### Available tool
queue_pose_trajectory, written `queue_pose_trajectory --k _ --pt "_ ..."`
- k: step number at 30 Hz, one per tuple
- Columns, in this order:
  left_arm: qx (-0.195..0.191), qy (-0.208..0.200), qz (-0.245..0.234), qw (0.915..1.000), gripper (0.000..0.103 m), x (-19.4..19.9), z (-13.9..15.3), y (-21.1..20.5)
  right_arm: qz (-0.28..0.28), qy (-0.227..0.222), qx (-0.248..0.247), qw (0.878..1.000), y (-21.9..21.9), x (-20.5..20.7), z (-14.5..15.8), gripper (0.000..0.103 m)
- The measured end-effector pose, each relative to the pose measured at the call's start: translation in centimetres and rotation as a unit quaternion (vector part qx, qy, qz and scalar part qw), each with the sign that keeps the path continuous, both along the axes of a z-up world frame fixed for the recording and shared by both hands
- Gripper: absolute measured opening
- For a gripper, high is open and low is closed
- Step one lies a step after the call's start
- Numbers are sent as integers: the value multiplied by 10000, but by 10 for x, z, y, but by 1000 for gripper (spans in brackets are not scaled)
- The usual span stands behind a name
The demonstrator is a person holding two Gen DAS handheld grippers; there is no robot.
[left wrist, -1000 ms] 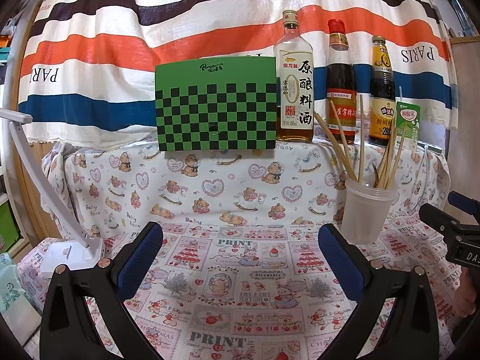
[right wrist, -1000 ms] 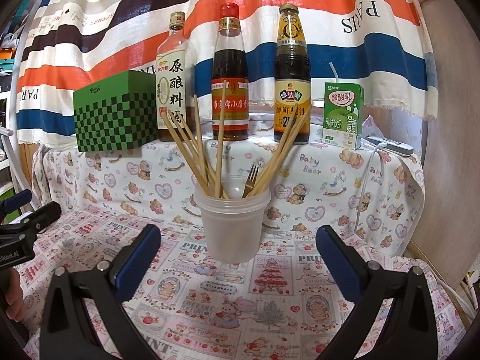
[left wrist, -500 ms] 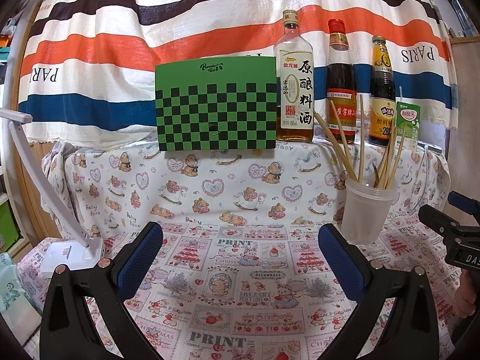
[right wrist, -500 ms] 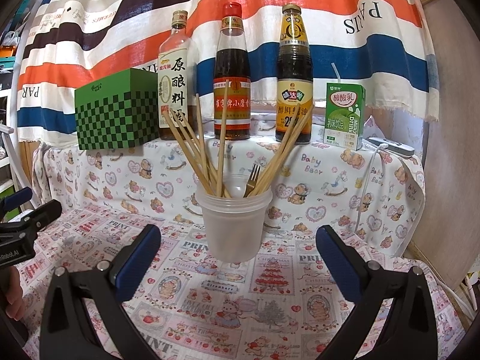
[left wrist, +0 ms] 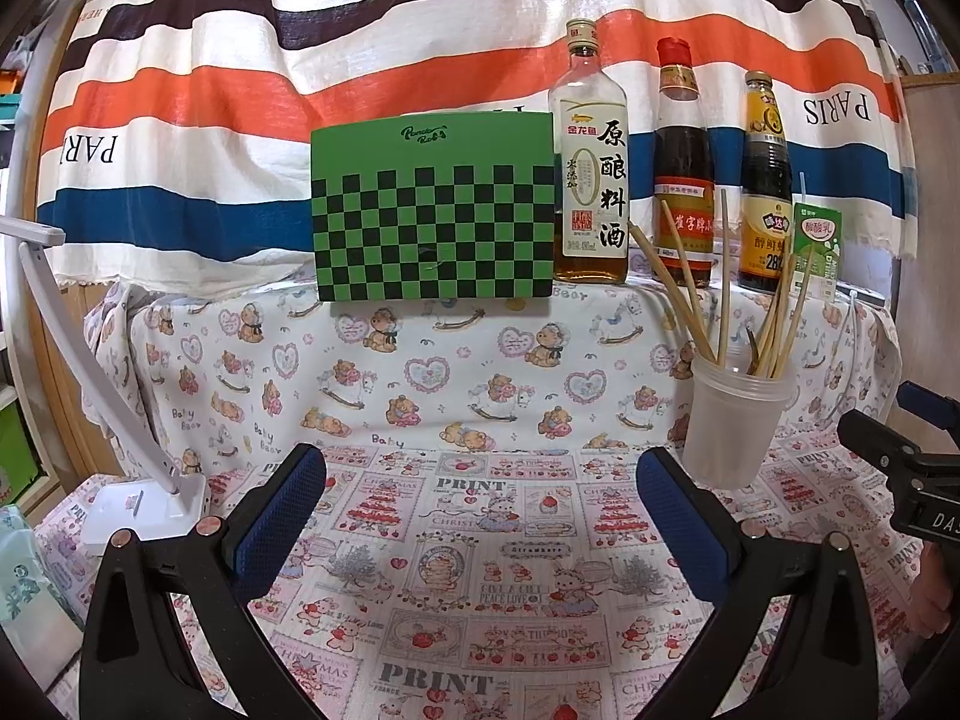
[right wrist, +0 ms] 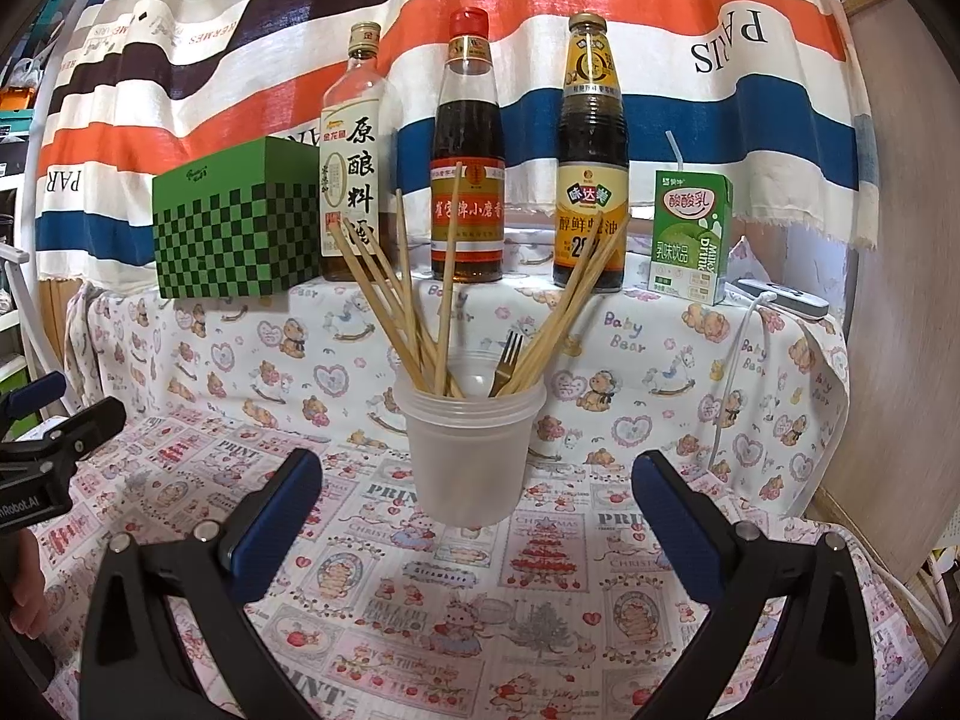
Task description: Organize utensils
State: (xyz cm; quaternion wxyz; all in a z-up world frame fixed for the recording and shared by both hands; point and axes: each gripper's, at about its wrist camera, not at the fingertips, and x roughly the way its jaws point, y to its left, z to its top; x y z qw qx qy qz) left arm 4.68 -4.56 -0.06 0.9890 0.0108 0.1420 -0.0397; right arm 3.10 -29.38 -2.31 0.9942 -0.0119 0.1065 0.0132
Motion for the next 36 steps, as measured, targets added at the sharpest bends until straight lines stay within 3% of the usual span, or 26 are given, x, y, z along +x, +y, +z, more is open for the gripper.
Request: queue_pose_trajectory --k 36 --pt "-2 8 51 10000 103 0 0 2 -8 20 15 10000 0 0 -1 103"
